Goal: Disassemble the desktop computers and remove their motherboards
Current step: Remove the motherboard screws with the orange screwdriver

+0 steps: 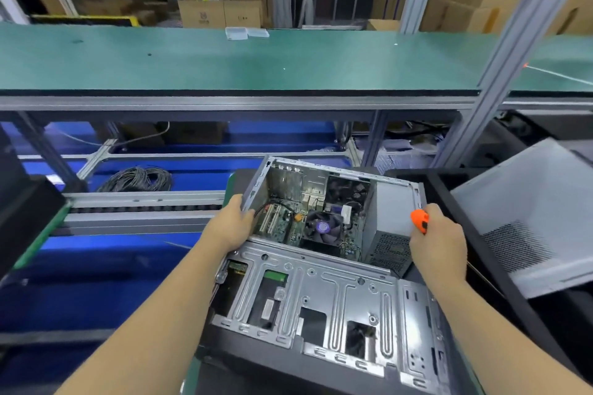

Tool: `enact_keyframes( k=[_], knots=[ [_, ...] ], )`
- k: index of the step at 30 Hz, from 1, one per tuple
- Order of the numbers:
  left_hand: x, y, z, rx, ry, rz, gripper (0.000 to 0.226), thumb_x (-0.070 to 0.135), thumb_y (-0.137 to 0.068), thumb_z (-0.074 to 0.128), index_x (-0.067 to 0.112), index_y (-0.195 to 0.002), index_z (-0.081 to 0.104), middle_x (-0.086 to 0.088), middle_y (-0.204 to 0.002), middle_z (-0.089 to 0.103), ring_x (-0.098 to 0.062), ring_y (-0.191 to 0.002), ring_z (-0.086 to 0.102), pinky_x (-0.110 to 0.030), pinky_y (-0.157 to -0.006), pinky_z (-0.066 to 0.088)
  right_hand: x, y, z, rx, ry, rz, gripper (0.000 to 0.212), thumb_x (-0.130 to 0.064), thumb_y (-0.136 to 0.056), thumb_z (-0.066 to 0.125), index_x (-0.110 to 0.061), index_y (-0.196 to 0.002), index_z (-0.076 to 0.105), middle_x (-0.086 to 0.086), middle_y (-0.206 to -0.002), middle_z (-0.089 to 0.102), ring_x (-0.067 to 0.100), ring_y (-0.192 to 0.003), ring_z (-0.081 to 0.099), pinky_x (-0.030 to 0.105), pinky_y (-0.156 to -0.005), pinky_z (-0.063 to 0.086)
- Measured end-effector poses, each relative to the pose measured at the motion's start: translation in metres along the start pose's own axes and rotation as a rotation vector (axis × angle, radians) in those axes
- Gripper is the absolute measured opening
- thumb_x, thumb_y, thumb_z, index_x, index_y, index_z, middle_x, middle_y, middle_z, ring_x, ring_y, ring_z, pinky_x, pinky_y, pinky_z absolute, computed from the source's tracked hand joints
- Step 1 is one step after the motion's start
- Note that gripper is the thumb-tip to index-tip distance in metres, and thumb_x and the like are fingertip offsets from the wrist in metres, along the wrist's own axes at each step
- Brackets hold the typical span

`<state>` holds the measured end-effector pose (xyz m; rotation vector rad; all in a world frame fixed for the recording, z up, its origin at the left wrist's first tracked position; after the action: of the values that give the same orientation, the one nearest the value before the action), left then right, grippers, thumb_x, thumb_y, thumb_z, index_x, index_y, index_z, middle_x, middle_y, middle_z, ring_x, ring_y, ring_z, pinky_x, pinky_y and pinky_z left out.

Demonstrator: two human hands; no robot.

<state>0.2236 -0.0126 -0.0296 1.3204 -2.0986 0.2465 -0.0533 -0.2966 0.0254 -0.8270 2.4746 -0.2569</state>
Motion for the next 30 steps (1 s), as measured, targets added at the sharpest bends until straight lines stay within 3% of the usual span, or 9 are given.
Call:
enact_keyframes(
  k=[3,8,11,15,19,21,24,28,30],
  knots=[
    [0.0,0.008,0.002,0.018,0.005,-0.034,0.027,0.031,-0.105,0.042,0.014,-0.127,0.042,-0.012,-0.107,0.062,-0.033,-0.092,0.058,-0.042,-0.082,0.049,0.001,-0.011,0.007,-0.044,0.013,-0.014,0.012,0.002,-0.086,0.057,-0.004,-0.094,0.049,0.021,-0.073,0.055,0.04,-0.074,0.049,0.039,-0.058,0.035],
    [-0.007,0.038,0.015,0.09,0.045,-0.126,0.035,0.033,-0.106,0.038,0.011,-0.133,0.039,-0.015,-0.111,0.064,-0.031,-0.088,0.055,-0.041,-0.075,0.045,-0.002,-0.036,0.015,-0.124,-0.03,-0.083,0.015,-0.001,-0.089,0.056,-0.005,-0.099,0.046,0.021,-0.083,0.056,0.042,-0.079,0.051,0.047,-0.064,0.046],
    [-0.008,0.054,0.018,0.15,-0.03,-0.164,0.046,0.04,-0.106,0.033,0.011,-0.142,0.032,-0.014,-0.117,0.063,-0.031,-0.09,0.054,-0.041,-0.074,0.045,0.002,-0.045,0.02,-0.132,-0.03,-0.051,0.015,-0.004,-0.091,0.054,-0.01,-0.095,0.041,0.013,-0.078,0.054,0.037,-0.07,0.051,0.041,-0.054,0.04],
    [-0.002,0.051,0.013,0.147,-0.135,-0.18,0.061,0.047,-0.106,0.026,0.024,-0.159,0.007,-0.009,-0.137,0.056,-0.034,-0.116,0.057,-0.041,-0.078,0.043,0.007,-0.051,0.025,-0.176,-0.024,-0.046,0.015,-0.019,-0.095,0.054,-0.017,-0.097,0.039,0.005,-0.077,0.053,0.029,-0.061,0.048,0.034,-0.051,0.034],
    [0.001,0.052,0.015,0.151,-0.231,-0.2,0.06,0.042,-0.107,0.021,0.027,-0.159,-0.004,-0.009,-0.131,0.06,-0.032,-0.108,0.059,-0.042,-0.074,0.044,-0.008,-0.066,0.013,-0.278,0.179,-0.097,0.019,-0.02,-0.096,0.049,-0.014,-0.099,0.031,0.015,-0.087,0.062,0.031,-0.068,0.05,0.038,-0.059,0.039],
    [0.003,0.053,0.013,0.167,-0.288,-0.221,0.06,0.041,-0.107,0.021,0.025,-0.159,-0.005,-0.011,-0.147,0.047,-0.034,-0.118,0.055,-0.044,-0.077,0.045,-0.037,-0.079,-0.021,-0.153,0.192,-0.169,0.024,-0.02,-0.096,0.051,-0.014,-0.099,0.028,0.015,-0.083,0.062,0.033,-0.067,0.051,0.038,-0.058,0.037],
    [0.023,0.051,0.015,0.216,-0.402,-0.146,0.066,0.045,-0.105,0.026,0.022,-0.159,-0.004,-0.012,-0.161,0.023,-0.038,-0.131,0.043,-0.049,-0.092,0.045,-0.097,-0.091,-0.107,0.211,-0.004,-0.374,0.031,-0.024,-0.097,0.057,-0.011,-0.116,0.035,0.01,-0.076,0.052,0.036,-0.061,0.049,0.036,-0.057,0.032],
    [0.048,0.051,0.023,0.282,-0.483,-0.074,0.073,0.052,-0.1,0.03,0.022,-0.159,0.0,-0.019,-0.162,0.018,-0.039,-0.133,0.04,-0.049,-0.098,0.045,-0.16,-0.091,-0.21,0.473,-0.447,-0.641,0.046,-0.03,-0.097,0.058,-0.018,-0.131,0.029,0.002,-0.081,0.043,0.013,-0.071,0.037,0.025,-0.067,0.029],
    [0.045,0.049,0.025,0.27,-0.462,-0.095,0.075,0.054,-0.099,0.032,0.022,-0.159,0.0,-0.017,-0.163,0.016,-0.038,-0.136,0.036,-0.049,-0.097,0.046,-0.178,-0.09,-0.232,0.561,-0.549,-0.664,0.05,-0.03,-0.098,0.056,-0.008,-0.137,0.034,0.001,-0.078,0.04,0.01,-0.072,0.037,0.018,-0.066,0.03]
  ],
)
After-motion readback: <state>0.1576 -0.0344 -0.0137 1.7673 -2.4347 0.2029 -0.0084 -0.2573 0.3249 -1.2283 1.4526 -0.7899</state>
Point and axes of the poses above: each hand's wrist, its own y-axis away from the middle knuckle, its own z-axis out of the palm, x = y × z, the point moved 9 cm from there along -y, towards the middle knuckle
